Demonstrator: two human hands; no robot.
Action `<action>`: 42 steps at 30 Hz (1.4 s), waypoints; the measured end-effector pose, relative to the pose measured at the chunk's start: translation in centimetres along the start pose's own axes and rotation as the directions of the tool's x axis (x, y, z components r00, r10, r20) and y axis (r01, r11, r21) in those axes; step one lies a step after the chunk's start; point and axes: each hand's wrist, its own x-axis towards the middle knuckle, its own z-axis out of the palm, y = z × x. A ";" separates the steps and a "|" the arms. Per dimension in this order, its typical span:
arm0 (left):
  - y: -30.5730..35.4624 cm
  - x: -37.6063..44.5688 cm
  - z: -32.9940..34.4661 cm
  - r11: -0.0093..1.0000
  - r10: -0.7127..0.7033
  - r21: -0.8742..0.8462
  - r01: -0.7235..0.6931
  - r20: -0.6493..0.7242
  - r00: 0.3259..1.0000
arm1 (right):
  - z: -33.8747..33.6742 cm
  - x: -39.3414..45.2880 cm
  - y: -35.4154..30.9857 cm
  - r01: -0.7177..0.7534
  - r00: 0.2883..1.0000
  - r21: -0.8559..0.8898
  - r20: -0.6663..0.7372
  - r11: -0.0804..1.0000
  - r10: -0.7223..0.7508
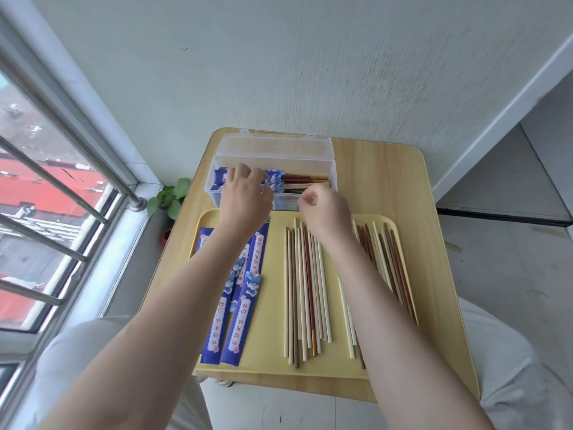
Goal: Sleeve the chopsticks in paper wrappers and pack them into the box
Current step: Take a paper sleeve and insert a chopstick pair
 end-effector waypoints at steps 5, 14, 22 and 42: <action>-1.1 -4.4 -1.0 0.992 -0.119 -0.040 0.117 -0.025 0.993 | 3.4 -4.6 -1.6 0.051 0.888 -0.121 0.460 0.991 0.011; -2.9 -9.6 -0.6 0.931 -0.356 -0.004 0.365 0.214 0.910 | 8.3 -8.9 -1.7 0.007 0.911 -0.309 0.394 0.951 0.121; -3.8 -11.2 -1.5 0.948 -0.234 -0.137 0.286 0.307 0.922 | 8.3 -9.1 -1.8 -0.131 0.898 -0.155 0.401 0.979 0.183; 0.3 -15.3 0.6 0.638 -0.348 -0.457 0.620 0.547 0.762 | 1.9 -11.1 3.4 -0.118 0.951 -0.085 0.277 0.989 0.137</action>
